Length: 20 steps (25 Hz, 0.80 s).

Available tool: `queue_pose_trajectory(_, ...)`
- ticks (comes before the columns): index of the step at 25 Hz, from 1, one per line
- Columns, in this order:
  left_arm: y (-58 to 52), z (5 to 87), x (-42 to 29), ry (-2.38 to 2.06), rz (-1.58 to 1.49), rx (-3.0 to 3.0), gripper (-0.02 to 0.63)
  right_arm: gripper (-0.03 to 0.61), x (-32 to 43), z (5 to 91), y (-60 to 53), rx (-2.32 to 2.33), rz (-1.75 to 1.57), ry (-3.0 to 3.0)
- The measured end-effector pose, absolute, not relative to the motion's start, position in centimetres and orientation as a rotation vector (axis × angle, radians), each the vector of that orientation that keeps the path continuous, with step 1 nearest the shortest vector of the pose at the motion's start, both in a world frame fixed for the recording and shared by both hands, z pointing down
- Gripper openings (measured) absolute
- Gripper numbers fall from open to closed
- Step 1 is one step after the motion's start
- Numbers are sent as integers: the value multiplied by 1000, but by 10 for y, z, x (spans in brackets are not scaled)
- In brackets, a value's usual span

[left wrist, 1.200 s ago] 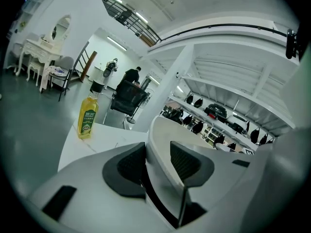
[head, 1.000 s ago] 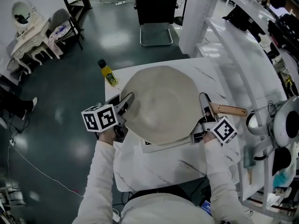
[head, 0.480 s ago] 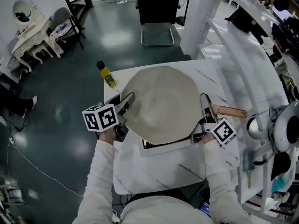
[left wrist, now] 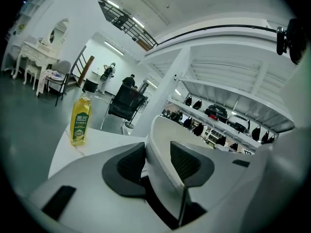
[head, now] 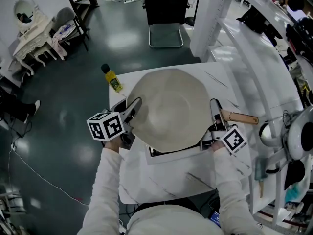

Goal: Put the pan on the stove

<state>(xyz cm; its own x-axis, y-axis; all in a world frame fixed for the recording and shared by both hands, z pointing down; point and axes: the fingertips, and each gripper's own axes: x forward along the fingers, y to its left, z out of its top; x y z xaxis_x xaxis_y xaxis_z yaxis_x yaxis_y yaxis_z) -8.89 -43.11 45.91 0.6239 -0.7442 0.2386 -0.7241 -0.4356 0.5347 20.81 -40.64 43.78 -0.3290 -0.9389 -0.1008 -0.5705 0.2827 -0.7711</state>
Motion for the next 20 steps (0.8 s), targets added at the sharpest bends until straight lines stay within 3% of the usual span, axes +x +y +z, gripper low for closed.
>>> queue_pose_trajectory(12,-428,459,-89,-1179,-39,2248,167,163,208,440,-405,-1321,-866,2011)
queue_pose_trajectory(20,-423,459,-94,-1234,-20,2230,184,201,217,440,-397,-1359,-885,2008)
